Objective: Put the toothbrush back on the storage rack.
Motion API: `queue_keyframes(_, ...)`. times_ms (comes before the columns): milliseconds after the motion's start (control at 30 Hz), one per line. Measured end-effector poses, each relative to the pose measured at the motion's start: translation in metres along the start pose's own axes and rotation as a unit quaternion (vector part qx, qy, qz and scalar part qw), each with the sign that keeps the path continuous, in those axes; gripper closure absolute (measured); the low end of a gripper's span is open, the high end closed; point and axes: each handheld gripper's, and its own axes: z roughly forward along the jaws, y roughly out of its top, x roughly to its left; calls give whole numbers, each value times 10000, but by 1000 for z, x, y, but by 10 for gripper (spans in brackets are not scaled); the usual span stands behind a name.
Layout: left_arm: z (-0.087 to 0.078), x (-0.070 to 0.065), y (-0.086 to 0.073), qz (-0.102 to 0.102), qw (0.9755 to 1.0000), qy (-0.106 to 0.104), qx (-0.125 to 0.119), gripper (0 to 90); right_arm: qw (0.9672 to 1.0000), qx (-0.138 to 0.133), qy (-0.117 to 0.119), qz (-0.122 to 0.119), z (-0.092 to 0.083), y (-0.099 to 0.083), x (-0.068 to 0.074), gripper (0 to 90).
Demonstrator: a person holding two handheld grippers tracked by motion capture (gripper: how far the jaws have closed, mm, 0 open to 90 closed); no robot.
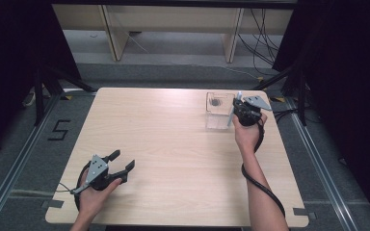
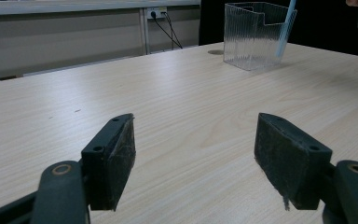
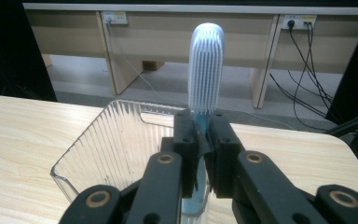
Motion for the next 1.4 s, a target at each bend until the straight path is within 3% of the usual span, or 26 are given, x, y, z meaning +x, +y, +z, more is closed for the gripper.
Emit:
queue_keyframes(67,0,0,0,6,10000,-3,19,283,9999,9,33,-114,0,-1,-1,838)
queue_keyframes(133,-1,0,0,-14,10000,-7,8,284,10000,21,9,93,0,-3,2,838)
queue_keyframes(200,1,1,0,-19,9999,-58,-111,284,10000,46,5,36,0,-4,1,838)
queue_keyframes(333,-1,0,1,-31,10000,-17,-17,284,10000,43,18,-26,0,-6,0,837)
queue_keyframes(400,-1,0,1,-27,10000,-16,-16,284,9999,50,33,114,0,-8,2,838)
queue_keyframes(467,-1,1,1,-27,10000,-2,-7,284,10000,60,42,-25,1,-8,0,838)
queue_keyframes(667,1,1,0,-2,9999,-44,-94,284,9999,65,3,104,0,-12,2,837)
queue_keyframes(733,1,1,0,26,9999,-51,-129,284,10000,29,25,-72,1,-11,-1,834)
queue_keyframes(800,1,1,0,9,9999,-44,-103,284,10000,74,18,38,0,-11,0,831)
queue_keyframes(1000,-1,1,0,-19,10000,-6,-3,285,9999,120,-9,30,0,-10,-1,812)
queue_keyframes(1200,-1,1,0,-23,10000,-5,-9,285,9998,108,-40,133,1,-11,0,770)
queue_keyframes(1367,-2,1,0,-24,10000,0,-6,285,9998,116,-43,148,0,-10,-1,671)
queue_keyframes(1400,-2,1,0,-27,10000,2,-4,285,9999,99,-36,48,0,-10,-2,654)
